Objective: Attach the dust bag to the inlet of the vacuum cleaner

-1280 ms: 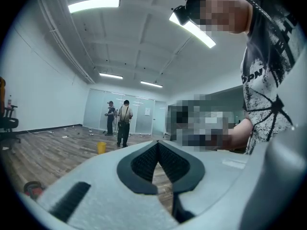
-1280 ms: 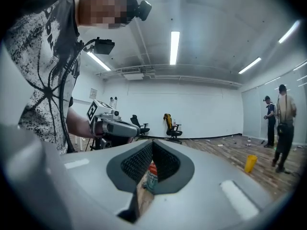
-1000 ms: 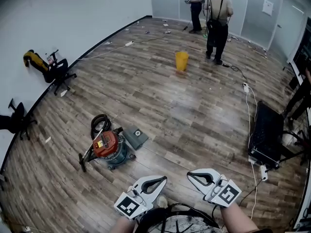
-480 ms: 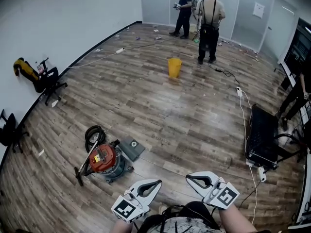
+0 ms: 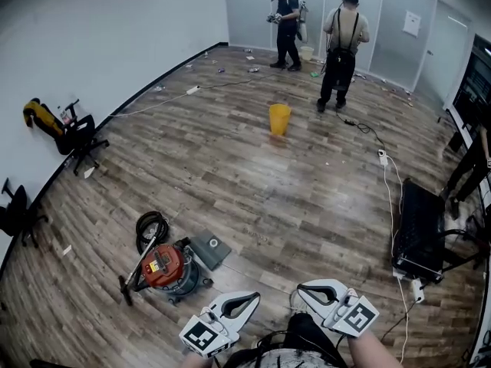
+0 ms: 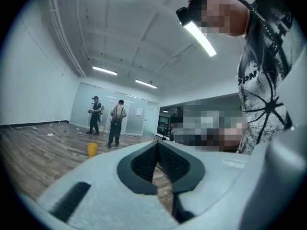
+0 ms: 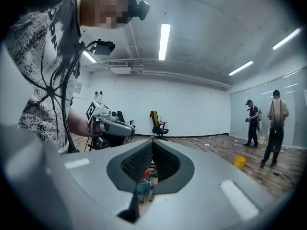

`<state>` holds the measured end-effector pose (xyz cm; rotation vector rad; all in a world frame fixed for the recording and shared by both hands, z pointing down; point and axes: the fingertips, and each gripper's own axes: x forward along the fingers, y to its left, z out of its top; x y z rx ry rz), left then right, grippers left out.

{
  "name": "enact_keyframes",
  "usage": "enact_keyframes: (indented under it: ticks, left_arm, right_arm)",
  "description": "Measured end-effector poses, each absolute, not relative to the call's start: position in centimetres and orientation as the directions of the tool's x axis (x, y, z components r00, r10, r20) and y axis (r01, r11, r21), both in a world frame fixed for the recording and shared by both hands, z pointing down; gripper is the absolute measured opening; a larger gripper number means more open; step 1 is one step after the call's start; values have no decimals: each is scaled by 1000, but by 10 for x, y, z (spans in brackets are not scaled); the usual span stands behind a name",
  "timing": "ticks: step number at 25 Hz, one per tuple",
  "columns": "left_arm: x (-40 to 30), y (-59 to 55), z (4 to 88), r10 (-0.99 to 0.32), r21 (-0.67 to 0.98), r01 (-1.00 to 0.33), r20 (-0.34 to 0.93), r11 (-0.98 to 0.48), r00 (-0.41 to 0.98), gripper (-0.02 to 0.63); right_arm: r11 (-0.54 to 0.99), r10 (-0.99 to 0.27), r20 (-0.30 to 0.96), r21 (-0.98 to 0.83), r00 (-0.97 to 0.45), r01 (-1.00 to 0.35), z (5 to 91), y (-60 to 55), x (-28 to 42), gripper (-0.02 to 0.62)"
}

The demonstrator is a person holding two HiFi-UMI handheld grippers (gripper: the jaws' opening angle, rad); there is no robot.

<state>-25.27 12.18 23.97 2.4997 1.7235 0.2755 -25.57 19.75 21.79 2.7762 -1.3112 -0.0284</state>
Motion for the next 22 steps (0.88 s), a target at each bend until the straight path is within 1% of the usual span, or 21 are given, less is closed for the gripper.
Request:
enact_keyframes:
  ticks: [7, 9, 13, 16, 20, 22]
  left_arm:
    - [-187, 170, 240, 902, 155, 890, 139, -428, 410, 3]
    - [-164, 184, 236, 893, 156, 880, 123, -449, 433, 3]
    - [-122, 223, 222, 882, 107, 875, 50, -471, 469, 3]
    - [-96, 248, 222, 874, 99, 868, 52, -486, 484, 3]
    - [-60, 268, 224, 846, 91, 841, 68, -533, 528, 3]
    - [-47, 272, 228, 825, 95, 820, 82, -565, 559, 3]
  right_arm:
    - [-572, -820, -32, 79, 572, -816, 210, 243, -180, 5]
    - [-556, -831, -41, 73, 555, -828, 206, 259, -158, 5]
    - [-521, -853, -62, 84, 518, -849, 203, 289, -119, 5]
    - [-495, -869, -54, 84, 492, -865, 209, 310, -92, 5]
    - [-461, -887, -26, 13, 461, -887, 220, 335, -58, 5]
    - [-437, -899, -35, 9, 437, -899, 220, 339, -47, 5]
